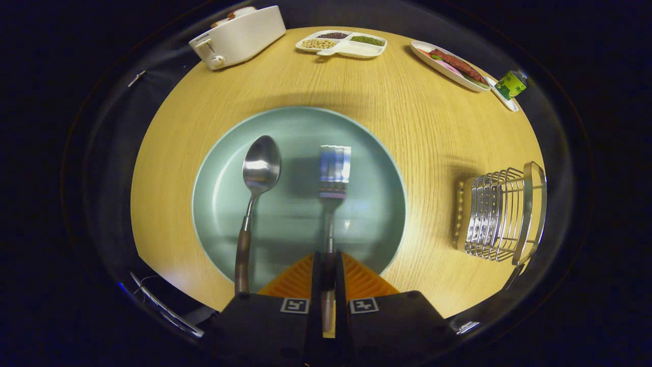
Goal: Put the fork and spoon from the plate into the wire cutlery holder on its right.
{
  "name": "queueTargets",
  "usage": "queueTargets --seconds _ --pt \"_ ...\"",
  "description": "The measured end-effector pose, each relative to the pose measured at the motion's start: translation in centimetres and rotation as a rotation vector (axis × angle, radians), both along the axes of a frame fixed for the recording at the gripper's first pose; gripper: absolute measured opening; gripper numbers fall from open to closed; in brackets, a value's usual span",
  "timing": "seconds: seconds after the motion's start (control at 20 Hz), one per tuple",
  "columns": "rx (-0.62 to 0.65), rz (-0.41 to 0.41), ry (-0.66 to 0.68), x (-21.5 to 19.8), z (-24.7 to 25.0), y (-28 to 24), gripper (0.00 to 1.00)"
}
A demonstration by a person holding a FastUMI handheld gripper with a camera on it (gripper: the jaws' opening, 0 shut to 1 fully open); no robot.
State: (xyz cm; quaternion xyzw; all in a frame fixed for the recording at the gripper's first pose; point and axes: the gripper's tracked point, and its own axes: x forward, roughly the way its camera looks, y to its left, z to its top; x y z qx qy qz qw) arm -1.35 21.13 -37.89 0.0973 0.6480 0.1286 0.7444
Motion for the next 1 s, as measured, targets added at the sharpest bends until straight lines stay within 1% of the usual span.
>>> queueTargets --seconds 0.1,0.2,0.35,0.45,0.5,0.6,0.75,0.9,1.0 --pt "0.015 -0.004 -0.025 0.5 0.3 -0.3 0.1" --pt "0.047 -0.002 -0.04 0.5 1.0 -0.7 0.09" --pt "0.14 -0.02 -0.062 0.8 3.5 -1.3 0.09" --pt "0.196 0.003 -0.085 0.7 6.0 -2.7 0.09" --pt "0.211 0.036 -0.099 0.7 7.4 -3.8 0.09" --pt "0.205 0.113 -0.134 0.6 9.8 -7.7 0.09" --pt "0.142 0.206 -0.151 0.9 12.2 -14.8 0.09" --pt "0.095 0.286 -0.073 0.4 12.1 -20.2 0.09" --pt "0.03 0.37 -0.019 -0.1 10.6 -23.3 0.09"
